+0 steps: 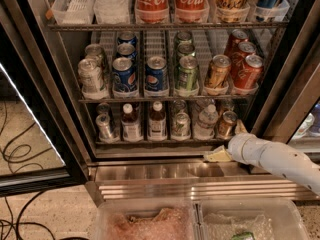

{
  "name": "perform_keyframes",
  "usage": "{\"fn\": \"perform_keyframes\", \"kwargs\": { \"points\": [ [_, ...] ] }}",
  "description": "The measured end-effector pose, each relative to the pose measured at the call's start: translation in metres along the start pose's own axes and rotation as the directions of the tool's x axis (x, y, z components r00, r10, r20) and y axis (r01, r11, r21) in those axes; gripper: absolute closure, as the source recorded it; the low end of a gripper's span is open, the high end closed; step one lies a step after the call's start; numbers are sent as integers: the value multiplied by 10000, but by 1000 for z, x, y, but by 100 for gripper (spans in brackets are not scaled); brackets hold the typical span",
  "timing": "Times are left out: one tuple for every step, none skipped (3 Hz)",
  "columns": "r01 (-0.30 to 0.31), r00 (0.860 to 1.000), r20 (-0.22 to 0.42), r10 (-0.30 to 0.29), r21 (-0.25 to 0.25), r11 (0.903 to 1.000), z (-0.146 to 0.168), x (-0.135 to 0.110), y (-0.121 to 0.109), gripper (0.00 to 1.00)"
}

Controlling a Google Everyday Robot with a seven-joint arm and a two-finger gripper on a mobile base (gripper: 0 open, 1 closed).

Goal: Pick orange can from bottom shelf of fridge

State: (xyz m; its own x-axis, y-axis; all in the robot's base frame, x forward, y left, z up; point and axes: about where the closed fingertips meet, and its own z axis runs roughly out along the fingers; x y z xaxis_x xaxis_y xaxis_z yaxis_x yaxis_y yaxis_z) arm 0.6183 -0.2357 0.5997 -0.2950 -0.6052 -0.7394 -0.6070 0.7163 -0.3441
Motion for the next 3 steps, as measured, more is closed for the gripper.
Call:
{"fn": "perform_keyframes", "kwargs": {
  "points": [
    [-88,9999,65,88,5,10000,-1,-2,-1,0],
    [-1730,9804,1019,1688,341,9843,-1,9,-13,0],
    [-1724,9804,1023,1681,342,9844,-1,9,-13,0]
  ]
}}
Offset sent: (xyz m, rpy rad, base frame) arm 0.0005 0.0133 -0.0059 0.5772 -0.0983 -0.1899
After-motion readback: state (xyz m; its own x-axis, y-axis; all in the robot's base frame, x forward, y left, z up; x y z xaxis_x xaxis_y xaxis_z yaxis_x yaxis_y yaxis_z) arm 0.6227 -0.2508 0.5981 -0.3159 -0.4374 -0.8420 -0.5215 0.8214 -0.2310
